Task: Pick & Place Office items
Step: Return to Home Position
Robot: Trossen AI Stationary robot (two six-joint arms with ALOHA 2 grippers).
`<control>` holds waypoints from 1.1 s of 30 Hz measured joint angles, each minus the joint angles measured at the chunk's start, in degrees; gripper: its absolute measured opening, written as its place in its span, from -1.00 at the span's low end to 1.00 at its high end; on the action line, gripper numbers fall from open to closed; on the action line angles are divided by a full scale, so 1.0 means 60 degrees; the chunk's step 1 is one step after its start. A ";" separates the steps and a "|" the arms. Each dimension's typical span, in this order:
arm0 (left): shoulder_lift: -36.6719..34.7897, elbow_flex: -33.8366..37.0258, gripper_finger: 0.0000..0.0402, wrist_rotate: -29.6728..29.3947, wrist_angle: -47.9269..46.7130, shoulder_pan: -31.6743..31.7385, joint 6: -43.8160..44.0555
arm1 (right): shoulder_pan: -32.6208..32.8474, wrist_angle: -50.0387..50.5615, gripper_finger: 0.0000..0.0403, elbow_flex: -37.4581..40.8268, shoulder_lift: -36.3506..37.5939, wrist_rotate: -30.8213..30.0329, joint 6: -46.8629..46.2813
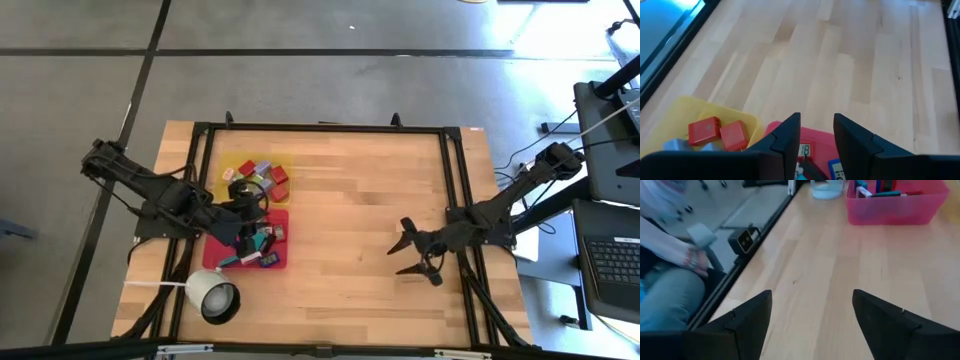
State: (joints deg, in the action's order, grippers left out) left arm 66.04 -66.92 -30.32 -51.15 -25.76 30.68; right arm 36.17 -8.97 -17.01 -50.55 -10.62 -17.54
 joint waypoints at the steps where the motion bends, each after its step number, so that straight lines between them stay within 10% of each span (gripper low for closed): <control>1: 0.0004 0.0000 -0.43 0.0006 -0.0001 0.0079 -0.0012 | -0.0063 -0.0267 0.39 0.0279 0.0222 0.0124 -0.0005; 11: 0.0004 0.0000 -0.43 0.0521 0.0002 0.0878 -0.0396 | -0.0627 -0.2562 0.39 0.2723 0.1913 0.0460 -0.0275; 33: 0.0007 0.0000 -0.43 0.0394 0.0059 0.2160 -0.0709 | -0.4750 -0.1941 0.39 0.2680 0.3533 0.4066 0.0240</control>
State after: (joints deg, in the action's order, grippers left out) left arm 66.08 -66.92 -27.96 -50.79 -12.80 26.42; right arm 7.67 -20.62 -0.93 -29.36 13.77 -16.10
